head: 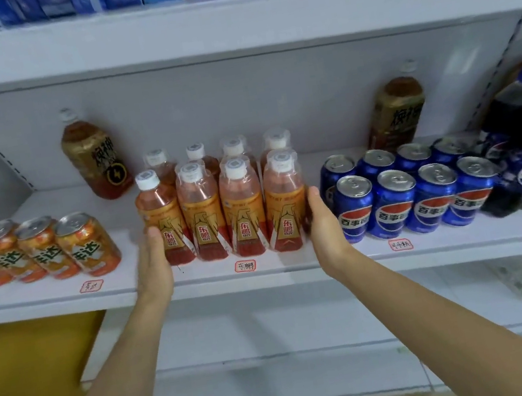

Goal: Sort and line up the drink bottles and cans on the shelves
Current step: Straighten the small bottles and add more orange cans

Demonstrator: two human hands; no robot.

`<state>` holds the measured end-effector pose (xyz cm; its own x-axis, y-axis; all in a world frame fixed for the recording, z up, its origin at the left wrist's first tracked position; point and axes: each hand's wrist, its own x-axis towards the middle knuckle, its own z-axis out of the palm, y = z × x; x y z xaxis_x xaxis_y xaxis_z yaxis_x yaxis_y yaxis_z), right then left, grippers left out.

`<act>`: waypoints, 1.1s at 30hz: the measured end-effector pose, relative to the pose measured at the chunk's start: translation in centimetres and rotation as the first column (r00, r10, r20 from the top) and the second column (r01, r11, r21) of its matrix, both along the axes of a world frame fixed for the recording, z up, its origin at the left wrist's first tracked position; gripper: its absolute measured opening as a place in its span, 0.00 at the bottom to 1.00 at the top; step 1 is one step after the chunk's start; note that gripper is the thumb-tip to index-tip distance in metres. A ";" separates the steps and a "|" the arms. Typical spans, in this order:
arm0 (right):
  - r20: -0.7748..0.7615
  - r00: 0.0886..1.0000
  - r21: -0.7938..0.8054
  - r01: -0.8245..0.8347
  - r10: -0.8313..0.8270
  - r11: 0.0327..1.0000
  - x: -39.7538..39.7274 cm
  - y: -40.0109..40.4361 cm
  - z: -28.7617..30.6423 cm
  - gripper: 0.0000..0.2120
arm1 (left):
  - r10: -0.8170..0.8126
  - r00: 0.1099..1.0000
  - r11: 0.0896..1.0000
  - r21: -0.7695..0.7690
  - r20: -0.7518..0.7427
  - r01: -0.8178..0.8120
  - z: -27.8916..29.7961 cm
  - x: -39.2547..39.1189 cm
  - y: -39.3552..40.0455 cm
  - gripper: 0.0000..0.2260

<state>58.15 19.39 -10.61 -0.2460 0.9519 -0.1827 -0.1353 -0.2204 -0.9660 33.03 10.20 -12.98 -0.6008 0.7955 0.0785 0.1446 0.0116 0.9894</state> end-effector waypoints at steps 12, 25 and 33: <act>0.428 0.904 0.357 -0.171 0.002 0.918 1.5 -0.5 -1.5 0.37 | 0.046 0.977 0.993 -0.101 -0.206 -0.069 0.6 1.3 -0.7 0.32; 0.439 0.898 0.371 -0.169 -0.012 0.913 1.9 -0.6 -2.7 0.34 | 0.031 0.967 0.981 -0.177 -0.254 -0.078 0.6 1.1 -0.1 0.23; 0.392 0.888 0.688 -0.110 -0.240 0.717 2.1 -3.1 3.2 0.35 | 0.002 0.955 0.975 -0.211 -0.298 -0.067 0.3 0.6 -0.1 0.30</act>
<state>60.26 16.33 -7.45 -0.2419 0.8613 0.4469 0.3350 0.5064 -0.7946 33.59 10.15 -12.66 -0.6044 0.7922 0.0842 0.4241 0.2305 0.8758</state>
